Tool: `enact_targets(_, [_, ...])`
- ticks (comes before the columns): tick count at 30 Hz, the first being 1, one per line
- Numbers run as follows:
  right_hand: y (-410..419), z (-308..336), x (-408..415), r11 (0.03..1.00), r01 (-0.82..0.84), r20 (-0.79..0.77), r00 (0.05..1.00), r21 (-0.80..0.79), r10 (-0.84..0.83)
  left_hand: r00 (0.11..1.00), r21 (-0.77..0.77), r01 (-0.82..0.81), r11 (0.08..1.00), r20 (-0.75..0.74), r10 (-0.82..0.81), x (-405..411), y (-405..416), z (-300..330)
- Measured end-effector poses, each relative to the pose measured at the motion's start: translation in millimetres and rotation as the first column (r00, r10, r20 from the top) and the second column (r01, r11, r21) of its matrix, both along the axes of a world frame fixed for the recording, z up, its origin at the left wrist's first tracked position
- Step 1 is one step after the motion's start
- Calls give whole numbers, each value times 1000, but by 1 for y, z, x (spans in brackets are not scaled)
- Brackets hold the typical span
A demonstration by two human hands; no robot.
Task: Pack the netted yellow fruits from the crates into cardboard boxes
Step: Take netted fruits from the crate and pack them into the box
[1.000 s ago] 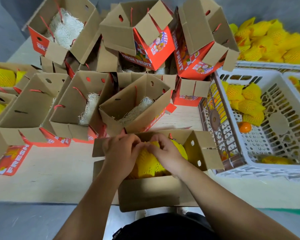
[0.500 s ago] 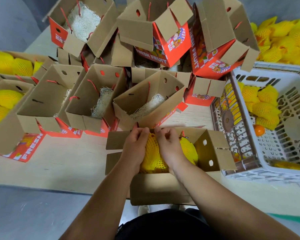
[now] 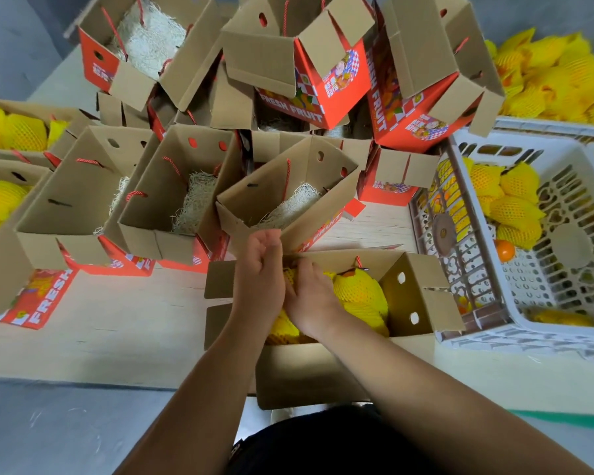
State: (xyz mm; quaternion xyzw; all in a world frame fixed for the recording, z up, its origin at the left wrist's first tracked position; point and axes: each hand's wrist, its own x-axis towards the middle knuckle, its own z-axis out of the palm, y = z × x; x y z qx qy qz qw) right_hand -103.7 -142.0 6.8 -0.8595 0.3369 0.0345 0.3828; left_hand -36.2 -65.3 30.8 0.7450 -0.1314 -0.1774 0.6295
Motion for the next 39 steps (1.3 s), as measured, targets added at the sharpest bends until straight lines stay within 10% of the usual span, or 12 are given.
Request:
enact_targets(12, [-129, 21, -108, 918, 324, 544, 740, 227, -396, 956, -41, 283, 958, 95, -278, -70, -115, 12])
enact_targets(20, [-271, 29, -212, 896, 436, 558, 723, 89, -407, 629, 389, 531, 753, 415, -658, -171, -287, 13])
enact_targets(23, [-340, 15, -252, 915, 399, 410, 846, -62, -341, 414, 616, 437, 655, 509, -754, -181, -333, 0])
enact_targets(25, [-385, 0, -269, 985, 149, 20, 989, -88, -148, 314, 746, 315, 586, 501, -807, -179, -350, -8])
enact_targets(27, [-415, -15, -279, 973, -232, -608, 772, -1, 183, 301, 771, 253, 584, 511, -805, -172, -359, -12])
enact_targets(29, [-426, -30, -283, 917, -392, -851, 453, 78, 266, 345, 727, 261, 635, 544, -765, -167, -362, -14])
enact_targets(35, [-423, -59, -266, 869, -442, -897, 257, 223, 361, 338, 749, 113, 653, 589, -734, -172, -363, -19])
enact_targets(39, [-434, -44, -281, 971, -181, -790, 567, 157, 233, 310, 822, 105, 559, 507, -804, -175, -365, -16])
